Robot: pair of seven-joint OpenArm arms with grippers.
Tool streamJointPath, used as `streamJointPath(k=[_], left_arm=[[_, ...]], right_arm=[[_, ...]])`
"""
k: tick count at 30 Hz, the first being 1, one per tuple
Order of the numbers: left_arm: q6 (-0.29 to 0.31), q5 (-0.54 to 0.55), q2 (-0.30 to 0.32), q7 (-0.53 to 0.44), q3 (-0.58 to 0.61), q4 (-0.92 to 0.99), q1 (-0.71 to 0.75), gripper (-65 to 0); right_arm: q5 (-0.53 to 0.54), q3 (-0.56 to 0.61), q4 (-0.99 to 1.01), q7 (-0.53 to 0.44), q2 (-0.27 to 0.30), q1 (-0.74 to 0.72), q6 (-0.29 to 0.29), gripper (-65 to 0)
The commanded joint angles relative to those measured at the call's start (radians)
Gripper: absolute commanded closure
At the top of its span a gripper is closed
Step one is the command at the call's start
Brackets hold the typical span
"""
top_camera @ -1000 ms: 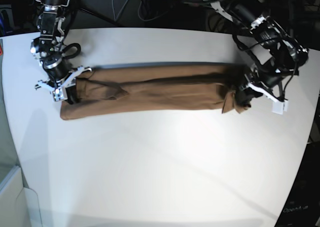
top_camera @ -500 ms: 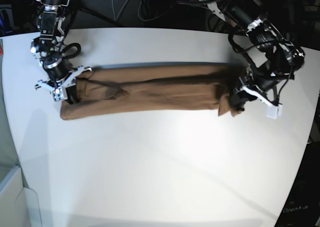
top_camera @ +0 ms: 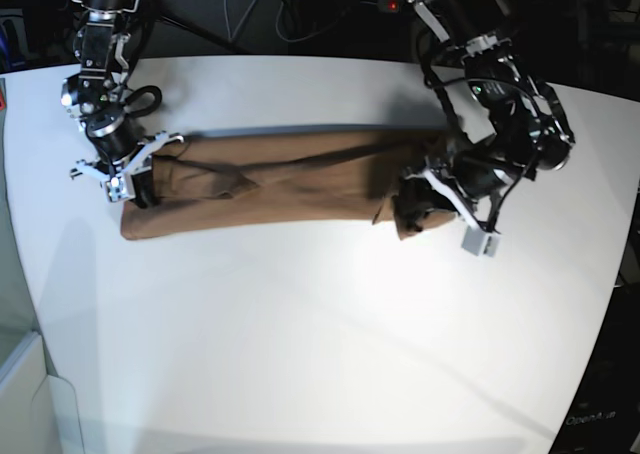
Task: Fold the T-shirt properly
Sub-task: 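Carry the strip end with the left gripper toward the right gripper, then lower the held strip end onto the strip's middle with the left gripper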
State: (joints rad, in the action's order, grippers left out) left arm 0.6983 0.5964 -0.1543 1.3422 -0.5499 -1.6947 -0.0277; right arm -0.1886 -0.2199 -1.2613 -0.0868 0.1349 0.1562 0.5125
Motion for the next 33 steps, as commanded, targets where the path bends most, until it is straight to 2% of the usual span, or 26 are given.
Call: streamJointPath(k=[1,2,5,8,14,19,21,25,28,33], left_arm=[[0.0,0.038,-0.003,-0.023,0.035,-0.029,-0.011,-2.5],[0.0,0.038,-0.003,-0.025,0.061,-0.043,-0.005,-2.5],[-0.108,0.044,-0.003,-0.025,0.103,-0.077,0.01,-2.5],[-0.18,0.043,-0.003,-0.025,0.132,-0.08,0.01,-2.5],[-0.273,0.044,-0.003,-0.027,0.132,-0.08,0.028,-2.5],[-0.372,0.043,-0.003,-0.077,0.139,-0.083,0.045,-2.5],[-0.435,0.036,-0.003,-0.099,0.159,-0.08,0.059,-2.5],[-0.599,0.036,-0.003,-0.146,0.213,-0.087,0.078,-2.5],[-0.71,0.036,-0.001,-0.158,0.288,-0.091,0.079,-2.5],[-0.889,0.041,0.066,-0.16,0.422,-0.091,0.071,-2.5]], right_arm=[[-0.044,0.003,0.007,0.081,0.002,0.015,0.021,-7.5],[-0.044,0.003,0.007,0.081,0.002,0.015,0.021,-7.5],[-0.044,0.003,0.007,0.081,0.002,0.015,0.021,-7.5],[-0.044,0.003,0.007,0.081,0.002,0.015,0.021,-7.5],[-0.044,0.003,0.007,0.081,0.002,0.015,0.021,-7.5],[-0.044,0.003,0.007,0.081,0.002,0.015,0.021,-7.5],[-0.044,0.003,0.007,0.081,0.002,0.015,0.021,-7.5],[-0.044,0.003,0.007,0.081,0.002,0.015,0.021,-7.5],[-0.044,0.003,0.007,0.081,0.002,0.015,0.021,-7.5],[-0.044,0.003,0.007,0.081,0.002,0.015,0.021,-7.5]])
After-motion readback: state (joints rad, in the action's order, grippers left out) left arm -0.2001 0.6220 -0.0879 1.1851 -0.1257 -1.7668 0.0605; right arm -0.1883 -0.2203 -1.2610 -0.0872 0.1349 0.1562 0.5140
